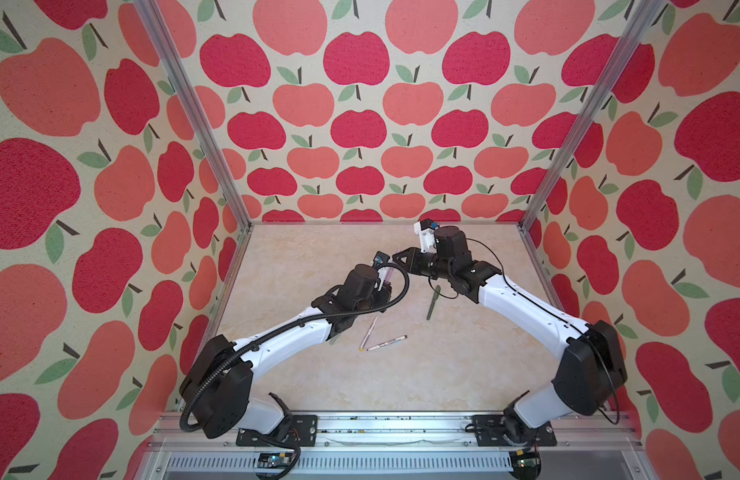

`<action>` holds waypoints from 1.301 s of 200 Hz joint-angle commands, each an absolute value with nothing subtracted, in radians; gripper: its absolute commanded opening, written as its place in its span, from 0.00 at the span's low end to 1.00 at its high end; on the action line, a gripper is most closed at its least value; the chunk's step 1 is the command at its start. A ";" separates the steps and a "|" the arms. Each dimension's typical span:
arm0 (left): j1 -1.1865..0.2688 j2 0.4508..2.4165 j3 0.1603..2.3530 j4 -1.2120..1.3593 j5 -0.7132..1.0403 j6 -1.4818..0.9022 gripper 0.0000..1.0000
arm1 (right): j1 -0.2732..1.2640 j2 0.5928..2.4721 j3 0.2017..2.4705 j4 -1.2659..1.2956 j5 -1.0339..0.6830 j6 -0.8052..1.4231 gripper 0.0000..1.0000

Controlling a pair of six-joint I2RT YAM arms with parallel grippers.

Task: Insert the pens into the pen caps
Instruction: 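Open the right gripper off the pink cap and draw it back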

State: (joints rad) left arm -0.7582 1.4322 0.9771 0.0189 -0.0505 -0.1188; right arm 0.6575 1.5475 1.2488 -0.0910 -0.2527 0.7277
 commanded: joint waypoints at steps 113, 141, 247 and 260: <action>-0.705 1.521 1.237 0.271 0.030 -0.064 0.00 | 0.713 1.610 1.132 -0.177 -0.372 0.765 0.09; -0.700 1.535 1.264 0.282 0.036 -0.057 0.00 | 0.719 1.620 1.123 -0.170 -0.383 0.771 0.09; -0.688 1.554 1.279 0.285 0.046 -0.070 0.00 | 0.714 1.598 1.126 -0.168 -0.381 0.761 0.11; -0.690 1.550 1.263 0.275 0.045 -0.082 0.00 | 0.695 1.583 1.134 -0.170 -0.385 0.755 0.12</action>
